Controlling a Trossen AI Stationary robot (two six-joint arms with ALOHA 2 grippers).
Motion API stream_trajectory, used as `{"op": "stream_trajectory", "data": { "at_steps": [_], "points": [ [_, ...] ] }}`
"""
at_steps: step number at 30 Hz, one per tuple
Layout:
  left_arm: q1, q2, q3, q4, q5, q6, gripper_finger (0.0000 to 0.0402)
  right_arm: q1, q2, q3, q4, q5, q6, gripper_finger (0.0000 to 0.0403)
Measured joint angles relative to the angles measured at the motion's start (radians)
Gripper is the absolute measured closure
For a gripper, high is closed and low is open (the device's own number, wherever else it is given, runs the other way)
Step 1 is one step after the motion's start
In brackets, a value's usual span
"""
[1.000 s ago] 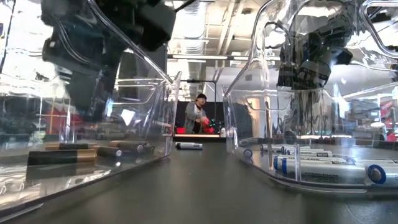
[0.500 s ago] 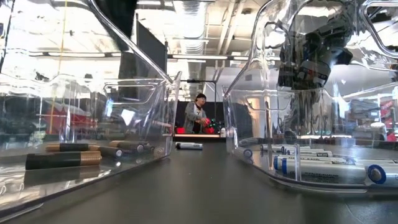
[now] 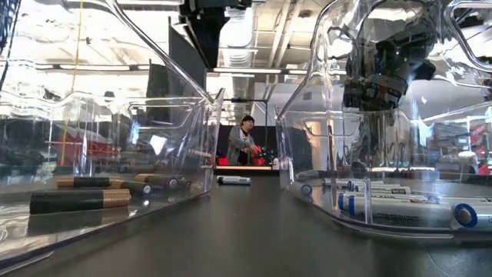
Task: Sort batteries
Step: Put the white battery into the right transparent bin
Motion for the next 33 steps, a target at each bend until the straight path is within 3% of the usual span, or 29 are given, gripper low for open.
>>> {"op": "stream_trajectory", "data": {
  "at_steps": [6, 13, 16, 22, 28, 33],
  "points": [
    [0.133, -0.162, -0.194, 0.229, 0.059, 0.207, 0.0239, 0.000, 0.000, 0.000, 0.002, 0.001, 0.026, 0.0241],
    [0.266, -0.300, -0.528, 0.586, 0.318, 0.417, 0.0231, -0.001, 0.000, 0.000, 0.008, 0.036, 0.087, 0.0241],
    [0.301, -0.312, -0.623, 0.690, 0.372, 0.500, 0.0235, -0.001, 0.000, 0.000, 0.007, 0.037, 0.098, 0.0241],
    [0.348, -0.277, -0.687, 0.763, 0.416, 0.641, 0.0239, 0.000, 0.000, 0.000, 0.015, 0.047, 0.148, 0.0241],
    [0.390, -0.206, -0.687, 0.818, 0.543, 0.728, 0.0240, 0.000, 0.000, 0.000, 0.054, 0.064, 0.177, 0.0241],
    [0.388, -0.129, -0.686, 0.832, 0.548, 0.781, 0.0240, 0.000, 0.000, 0.000, 0.069, 0.079, 0.224, 0.0241]
  ]
}}
